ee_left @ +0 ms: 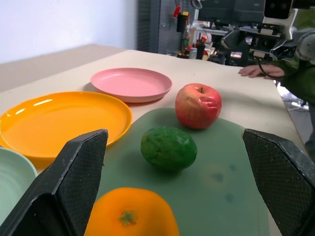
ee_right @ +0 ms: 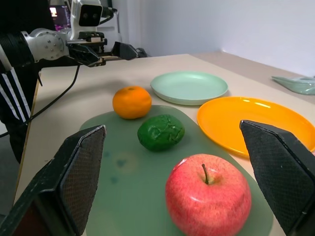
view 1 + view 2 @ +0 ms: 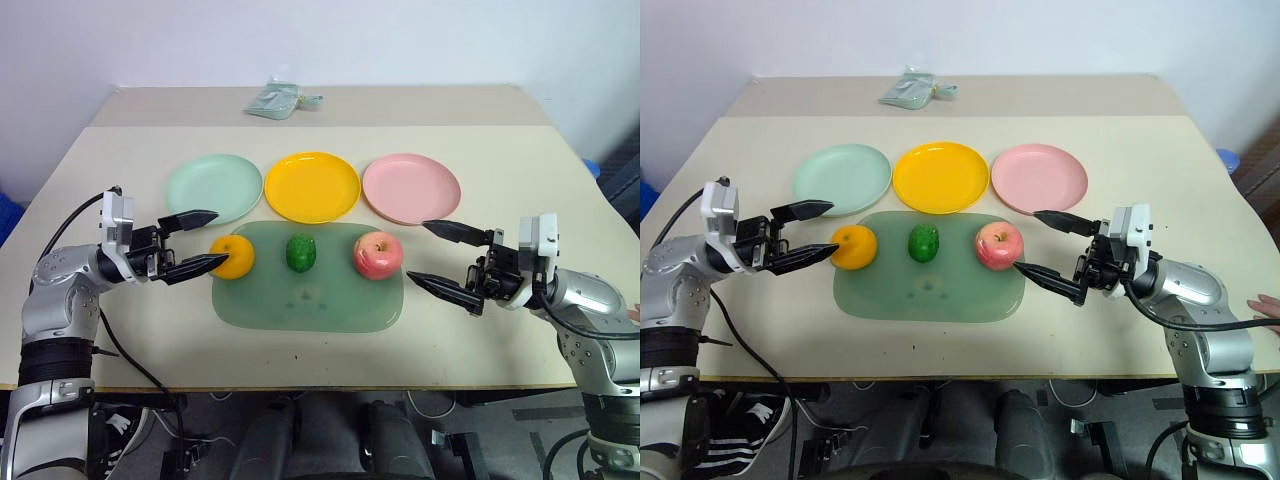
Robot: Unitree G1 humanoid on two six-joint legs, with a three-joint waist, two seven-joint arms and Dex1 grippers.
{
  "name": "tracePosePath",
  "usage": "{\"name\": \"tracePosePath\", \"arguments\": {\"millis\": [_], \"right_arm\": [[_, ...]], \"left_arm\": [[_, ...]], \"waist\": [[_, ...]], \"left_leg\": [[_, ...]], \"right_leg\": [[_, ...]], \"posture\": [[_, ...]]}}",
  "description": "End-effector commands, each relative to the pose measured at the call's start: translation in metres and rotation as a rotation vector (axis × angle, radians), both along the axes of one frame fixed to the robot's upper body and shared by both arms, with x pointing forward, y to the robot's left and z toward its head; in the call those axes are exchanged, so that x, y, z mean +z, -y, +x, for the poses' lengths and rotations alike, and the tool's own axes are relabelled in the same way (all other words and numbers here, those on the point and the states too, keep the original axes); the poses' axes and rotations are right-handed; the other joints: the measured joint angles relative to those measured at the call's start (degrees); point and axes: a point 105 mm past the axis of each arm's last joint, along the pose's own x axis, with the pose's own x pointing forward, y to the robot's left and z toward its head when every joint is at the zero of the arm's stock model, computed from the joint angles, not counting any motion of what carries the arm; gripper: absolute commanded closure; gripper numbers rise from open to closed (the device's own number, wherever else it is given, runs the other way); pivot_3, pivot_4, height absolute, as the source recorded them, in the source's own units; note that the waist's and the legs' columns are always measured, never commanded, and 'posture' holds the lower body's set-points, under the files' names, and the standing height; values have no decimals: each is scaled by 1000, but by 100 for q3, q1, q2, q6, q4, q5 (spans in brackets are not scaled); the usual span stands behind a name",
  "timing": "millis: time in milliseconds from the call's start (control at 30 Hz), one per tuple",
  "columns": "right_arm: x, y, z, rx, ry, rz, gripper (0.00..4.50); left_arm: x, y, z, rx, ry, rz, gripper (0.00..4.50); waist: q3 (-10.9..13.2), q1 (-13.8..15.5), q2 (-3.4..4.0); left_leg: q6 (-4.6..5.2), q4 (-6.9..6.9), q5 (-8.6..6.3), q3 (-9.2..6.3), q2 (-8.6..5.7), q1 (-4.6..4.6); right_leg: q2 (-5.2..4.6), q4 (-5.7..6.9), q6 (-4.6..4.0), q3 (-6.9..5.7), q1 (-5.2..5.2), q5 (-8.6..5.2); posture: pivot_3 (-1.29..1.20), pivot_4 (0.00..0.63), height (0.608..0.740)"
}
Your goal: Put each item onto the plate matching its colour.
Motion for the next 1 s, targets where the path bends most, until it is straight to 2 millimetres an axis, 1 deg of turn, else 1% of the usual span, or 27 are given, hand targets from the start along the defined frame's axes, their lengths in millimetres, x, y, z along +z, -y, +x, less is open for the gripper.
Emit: {"name": "tracePosePath", "arguments": {"millis": [33,200,333,467,600,700,800,900,1000], "right_arm": [[7,-1,-1,6,42,-5,43],[9,2,-3,-1,40,-15,43],[5,6,0,-8,39,-40,43],[12,10,3,-37,58,-34,43],[10,12,6,-58,53,-42,43],[17,7,9,-56,51,-16,43],[13,6,10,-52,46,-22,43],[10,4,16,-69,49,-17,43],[8,3,15,-65,45,-22,43]], "left_arm": [[11,-4,-3,6,47,5,0],[11,2,1,2,52,-6,0],[11,6,1,-7,52,-7,0],[14,8,4,6,69,-25,0],[10,15,2,-8,60,-40,0],[12,12,2,-4,51,-23,0],[19,9,2,-2,51,-22,0],[25,7,1,-2,52,-21,0],[20,6,3,21,45,-13,0]], "waist": [[0,0,0],[0,1,0],[0,1,0],[0,2,0],[0,2,0],[0,-9,0],[0,-7,0],[0,-2,0],[0,6,0]], "left_leg": [[0,0,0,0,0,0],[0,0,0,0,0,0],[0,0,0,0,0,0],[0,0,0,0,0,0],[0,1,0,1,0,0],[0,0,0,1,0,-1],[0,0,0,1,4,0],[0,-1,0,2,5,0],[0,1,0,3,2,0]], "right_leg": [[0,0,0,0,0,0],[0,0,0,0,-1,0],[0,0,0,0,0,0],[0,0,0,0,-1,0],[0,0,0,0,0,0],[0,0,0,0,0,0],[4,1,-1,2,-2,1],[5,1,-2,1,-2,1],[3,0,-1,2,-1,1]], "posture": [[0,150,740],[0,150,740],[0,150,740],[0,150,740],[0,150,740],[0,150,740],[0,150,740],[0,150,740],[0,150,740]]}}
